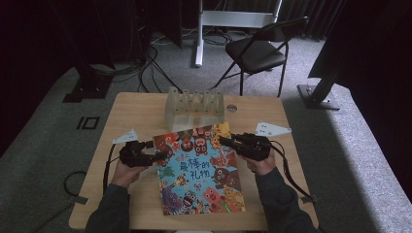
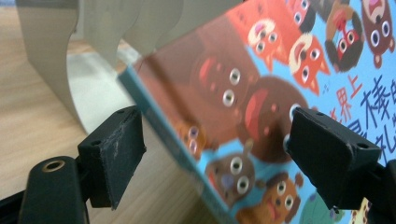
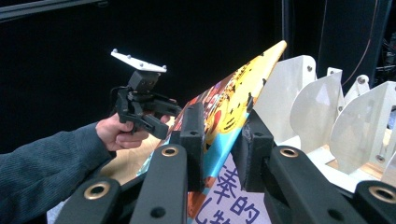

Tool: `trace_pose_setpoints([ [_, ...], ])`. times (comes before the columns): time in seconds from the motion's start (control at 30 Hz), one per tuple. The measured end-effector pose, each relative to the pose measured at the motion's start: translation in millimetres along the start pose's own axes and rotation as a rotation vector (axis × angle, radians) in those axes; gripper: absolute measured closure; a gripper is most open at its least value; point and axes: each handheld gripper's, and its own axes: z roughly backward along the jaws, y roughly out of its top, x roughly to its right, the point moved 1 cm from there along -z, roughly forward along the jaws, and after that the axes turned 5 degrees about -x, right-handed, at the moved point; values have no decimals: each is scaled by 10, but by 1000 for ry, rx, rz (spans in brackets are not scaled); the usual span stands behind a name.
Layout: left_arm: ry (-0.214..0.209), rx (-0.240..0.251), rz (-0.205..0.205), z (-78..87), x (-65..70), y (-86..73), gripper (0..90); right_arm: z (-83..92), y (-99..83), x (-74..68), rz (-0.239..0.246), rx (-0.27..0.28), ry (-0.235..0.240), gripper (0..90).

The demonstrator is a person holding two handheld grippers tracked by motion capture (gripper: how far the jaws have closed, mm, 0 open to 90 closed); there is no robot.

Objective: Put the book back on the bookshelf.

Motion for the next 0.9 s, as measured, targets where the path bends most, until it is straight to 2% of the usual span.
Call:
trace_pose_setpoints([
  [0.13,-27,15,8,-15,-6,86,186,2,-4,-7,4,12,7,759],
  [0.2,-27,15,8,-15,-6,86,193,5,-6,-9,8,16,10,759],
  [0.23,-55,27,25,-5,-26,120,206,12,-9,-14,13,20,14,759],
  [0.3,-57,32,30,16,-23,127,221,13,-4,-13,16,21,16,759],
  [0.4,-81,48,58,76,-61,127,323,21,-1,8,17,9,5,752],
  [0.5,-83,47,62,112,-78,128,380,11,10,28,13,-11,-9,739],
  [0.67,-79,73,32,220,-18,154,468,26,22,64,8,-69,-53,691],
  [0.77,-75,81,4,276,41,196,523,35,30,65,36,-125,-131,633],
  [0.9,-72,91,-26,331,105,273,560,66,37,58,52,-146,-152,622],
])
